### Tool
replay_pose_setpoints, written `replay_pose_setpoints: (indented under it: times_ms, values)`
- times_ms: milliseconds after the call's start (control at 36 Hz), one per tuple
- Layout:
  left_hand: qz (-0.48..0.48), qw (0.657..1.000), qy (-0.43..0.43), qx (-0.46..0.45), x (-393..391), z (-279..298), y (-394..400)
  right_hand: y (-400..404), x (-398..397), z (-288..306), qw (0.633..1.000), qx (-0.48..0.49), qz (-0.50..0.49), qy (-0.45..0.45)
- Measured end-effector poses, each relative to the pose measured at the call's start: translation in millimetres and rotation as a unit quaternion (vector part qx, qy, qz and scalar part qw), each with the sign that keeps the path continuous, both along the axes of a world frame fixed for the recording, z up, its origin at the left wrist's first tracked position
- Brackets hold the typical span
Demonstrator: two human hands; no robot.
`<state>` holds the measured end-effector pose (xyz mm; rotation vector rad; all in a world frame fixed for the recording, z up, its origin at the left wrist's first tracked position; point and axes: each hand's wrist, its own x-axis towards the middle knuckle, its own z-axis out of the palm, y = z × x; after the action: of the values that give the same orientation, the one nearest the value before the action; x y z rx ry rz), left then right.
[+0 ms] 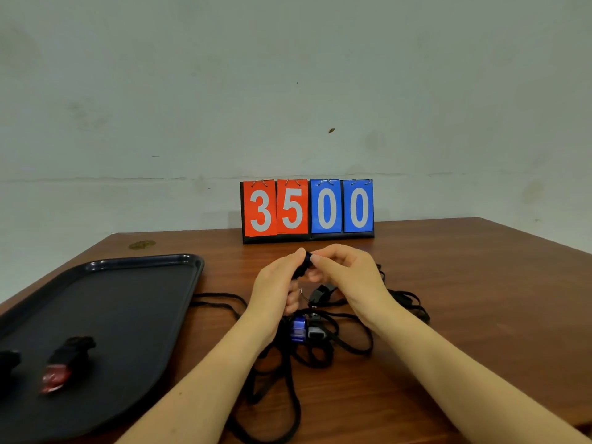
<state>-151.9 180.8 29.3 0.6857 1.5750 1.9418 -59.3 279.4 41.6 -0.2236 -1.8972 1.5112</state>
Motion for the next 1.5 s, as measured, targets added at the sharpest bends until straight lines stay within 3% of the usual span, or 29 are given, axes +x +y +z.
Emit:
replay_pose_setpoints:
  times_ms: [167, 250, 556, 806, 1028, 1222, 1500]
  values:
    - [-0.004, 0.999, 0.037, -0.018, 2, 1, -2, -2, 0, -2, 0.984, 0.152, -0.082, -0.034]
    - [-0.01, 0.999, 0.034, -0.019, 3, 0, -2, -2, 3, -1, 0.98, 0.181, -0.077, -0.038]
    - [-0.112, 0.992, -0.024, 0.049, 2, -1, -10, 2, 8, 10, 0.994, 0.092, 0.065, -0.007]
    - [-0.132, 0.984, -0.052, 0.107, 6, 0, -8, -3, 5, 10, 0.995, 0.038, 0.079, 0.054]
    - [-0.089, 0.989, -0.064, 0.099, 7, 3, -5, 1, 0, 2, 0.993, 0.099, 0.021, 0.059]
    - [-0.039, 0.994, -0.05, 0.093, 7, 4, -3, -1, -5, 0, 0.992, -0.085, 0.079, 0.04]
    - [-0.074, 0.992, -0.034, 0.093, 6, 1, -6, 1, -3, 2, 0.985, -0.129, 0.104, 0.043]
